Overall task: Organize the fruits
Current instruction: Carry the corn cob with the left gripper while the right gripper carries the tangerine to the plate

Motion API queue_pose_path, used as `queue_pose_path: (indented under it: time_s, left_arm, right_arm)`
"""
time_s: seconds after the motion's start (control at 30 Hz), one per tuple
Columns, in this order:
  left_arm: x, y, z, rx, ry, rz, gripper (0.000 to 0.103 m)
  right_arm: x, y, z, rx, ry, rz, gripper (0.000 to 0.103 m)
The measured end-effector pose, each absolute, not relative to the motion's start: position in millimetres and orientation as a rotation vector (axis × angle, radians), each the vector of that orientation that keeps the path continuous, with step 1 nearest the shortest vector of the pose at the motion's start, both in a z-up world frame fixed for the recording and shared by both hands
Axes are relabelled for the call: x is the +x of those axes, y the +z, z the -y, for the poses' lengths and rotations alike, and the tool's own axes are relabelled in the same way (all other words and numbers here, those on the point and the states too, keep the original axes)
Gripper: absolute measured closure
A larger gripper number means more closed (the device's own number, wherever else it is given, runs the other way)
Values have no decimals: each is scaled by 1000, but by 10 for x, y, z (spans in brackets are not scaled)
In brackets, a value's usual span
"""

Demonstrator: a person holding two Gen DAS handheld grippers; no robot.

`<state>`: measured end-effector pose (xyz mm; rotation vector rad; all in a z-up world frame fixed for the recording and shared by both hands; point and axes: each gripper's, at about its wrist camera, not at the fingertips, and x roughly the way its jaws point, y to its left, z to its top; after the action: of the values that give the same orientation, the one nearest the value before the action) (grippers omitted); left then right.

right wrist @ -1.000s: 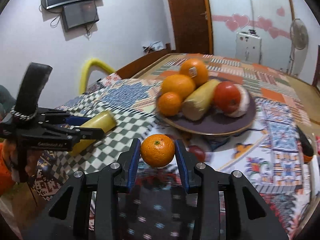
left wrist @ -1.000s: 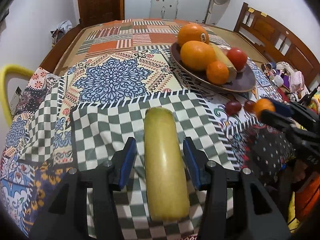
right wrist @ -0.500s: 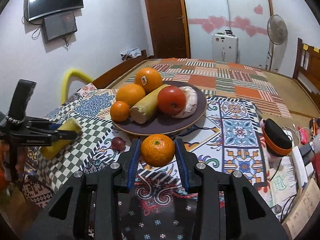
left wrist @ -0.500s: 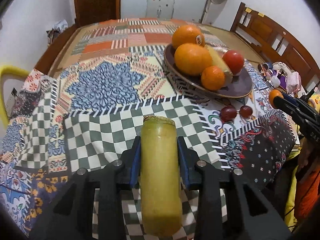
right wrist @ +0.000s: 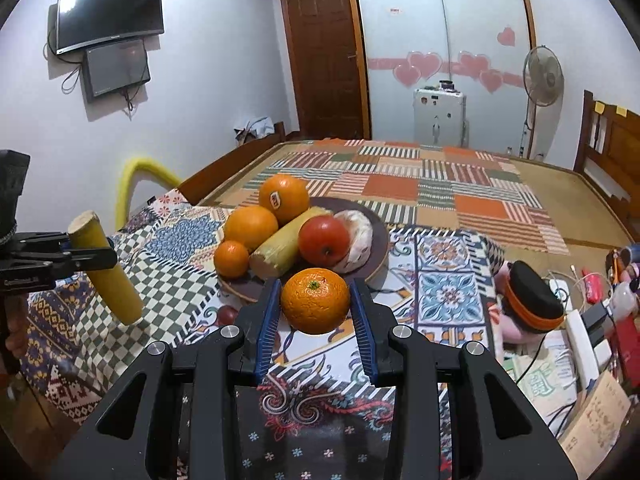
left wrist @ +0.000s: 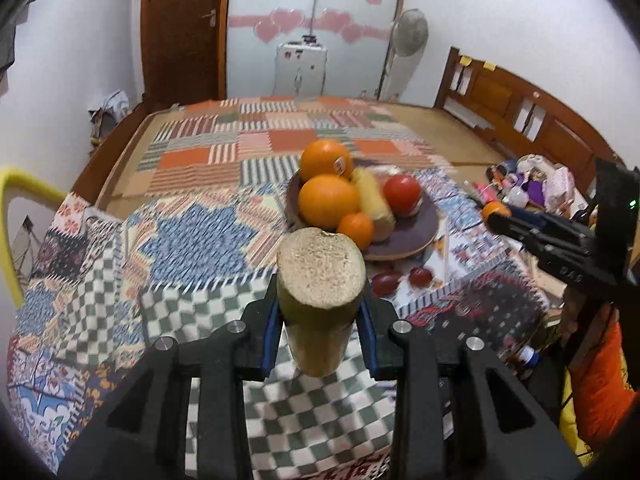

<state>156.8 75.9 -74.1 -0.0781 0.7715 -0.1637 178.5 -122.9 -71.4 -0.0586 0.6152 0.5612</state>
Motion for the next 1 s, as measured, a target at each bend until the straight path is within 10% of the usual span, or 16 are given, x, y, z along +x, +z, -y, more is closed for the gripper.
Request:
queue_pose_path:
  time_s: [1.0]
  left_arm:
    - [2807, -854, -156, -123, -307, -804, 70]
  right_arm:
    - [2438, -853, 1146, -136, 531, -641, 71]
